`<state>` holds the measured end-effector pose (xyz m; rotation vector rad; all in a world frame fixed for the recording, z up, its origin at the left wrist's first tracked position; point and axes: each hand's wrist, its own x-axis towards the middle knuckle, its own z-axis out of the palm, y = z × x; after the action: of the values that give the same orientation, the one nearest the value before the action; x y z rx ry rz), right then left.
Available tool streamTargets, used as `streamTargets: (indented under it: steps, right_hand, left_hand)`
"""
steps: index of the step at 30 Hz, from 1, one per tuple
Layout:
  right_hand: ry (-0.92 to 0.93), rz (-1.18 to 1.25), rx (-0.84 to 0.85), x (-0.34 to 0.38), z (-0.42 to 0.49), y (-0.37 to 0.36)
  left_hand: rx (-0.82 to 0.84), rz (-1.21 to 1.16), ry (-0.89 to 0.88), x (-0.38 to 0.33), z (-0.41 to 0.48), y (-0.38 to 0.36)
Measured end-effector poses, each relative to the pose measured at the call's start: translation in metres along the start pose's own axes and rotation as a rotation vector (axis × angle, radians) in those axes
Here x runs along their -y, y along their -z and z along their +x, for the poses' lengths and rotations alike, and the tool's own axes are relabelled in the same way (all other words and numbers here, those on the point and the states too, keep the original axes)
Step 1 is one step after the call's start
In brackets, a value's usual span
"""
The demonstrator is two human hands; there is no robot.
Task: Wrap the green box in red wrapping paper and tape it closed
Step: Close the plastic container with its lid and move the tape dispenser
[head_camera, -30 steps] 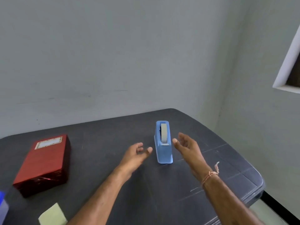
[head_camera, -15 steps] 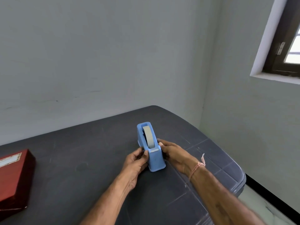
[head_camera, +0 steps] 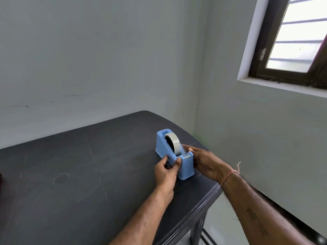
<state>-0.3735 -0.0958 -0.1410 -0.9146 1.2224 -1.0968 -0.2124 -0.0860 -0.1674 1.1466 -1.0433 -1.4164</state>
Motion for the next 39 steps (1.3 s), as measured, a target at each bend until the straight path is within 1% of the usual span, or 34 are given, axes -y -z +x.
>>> streamTargets:
  steps: [2,4,6,8,9,10,12,13,16,17,18,20,24,25,26,28,29,30,34,36,37,39]
  right_hand:
    - [-0.006,-0.023,-0.039,0.001,0.0,-0.001]
    - [0.038,-0.081,-0.148,0.005,-0.003,-0.008]
    - [0.196,-0.181,-0.318,0.012,-0.005,-0.017]
    - [0.429,-0.311,-0.465,0.019,-0.011,-0.046]
    - [0.517,-0.363,-0.484,0.02,-0.014,-0.071]
    - [0.579,-0.404,-0.466,0.022,-0.02,-0.097]
    - [0.666,-0.427,-0.246,0.016,-0.027,-0.164]
    - [0.661,-0.428,-0.1,0.009,-0.029,-0.196]
    - [0.516,-0.492,0.345,-0.022,-0.039,-0.288]
    - [0.488,-0.53,0.466,-0.036,-0.042,-0.319]
    - [0.476,-0.57,0.552,-0.047,-0.044,-0.34]
    - [0.474,-0.679,0.711,-0.061,-0.047,-0.379]
    - [0.498,-0.905,0.981,-0.078,-0.031,-0.438]
    - [0.531,-0.966,1.031,-0.079,-0.029,-0.445]
    - [0.559,-1.021,1.075,-0.087,-0.017,-0.456]
    - [0.669,-1.158,1.08,-0.095,-0.011,-0.464]
    - [0.68,-1.193,1.068,-0.098,-0.01,-0.466]
    - [0.678,-1.213,1.05,-0.099,-0.012,-0.466]
    - [0.657,-1.161,0.95,-0.1,-0.025,-0.465]
    - [0.584,-1.172,0.905,-0.096,-0.025,-0.466]
    - [0.5,-1.138,0.902,-0.092,-0.026,-0.465]
    - [0.26,-0.922,0.893,-0.078,-0.026,-0.46]
  left_hand:
    - [0.057,0.051,0.007,-0.004,0.0,0.005]
    - [0.102,0.129,-0.025,-0.014,-0.006,0.021]
    - [0.064,0.221,-0.081,-0.025,-0.015,0.051]
    - [-0.011,0.339,-0.146,-0.037,-0.03,0.099]
    - [-0.062,0.39,-0.177,-0.042,-0.042,0.131]
    - [-0.111,0.432,-0.19,-0.048,-0.053,0.16]
    - [-0.269,0.513,-0.198,-0.057,-0.085,0.227]
    - [-0.351,0.566,-0.201,-0.061,-0.101,0.257]
    - [-0.601,0.806,-0.199,-0.07,-0.151,0.333]
    - [-0.673,0.881,-0.181,-0.071,-0.169,0.358]
    - [-0.712,0.95,-0.152,-0.073,-0.183,0.376]
    - [-0.715,1.053,-0.052,-0.074,-0.206,0.403]
    - [-0.598,1.212,0.166,-0.064,-0.21,0.427]
    - [-0.582,1.269,0.18,-0.064,-0.21,0.426]
    - [-0.572,1.3,0.206,-0.058,-0.2,0.431]
    - [-0.583,1.297,0.202,-0.059,-0.195,0.43]
    - [-0.58,1.27,0.225,-0.06,-0.192,0.43]
    - [-0.573,1.253,0.244,-0.062,-0.189,0.428]
    - [-0.563,1.219,0.301,-0.075,-0.185,0.417]
    - [-0.559,1.165,0.302,-0.085,-0.184,0.413]
    - [-0.555,1.106,0.301,-0.09,-0.184,0.41]
    - [-0.565,0.887,0.26,-0.102,-0.18,0.402]
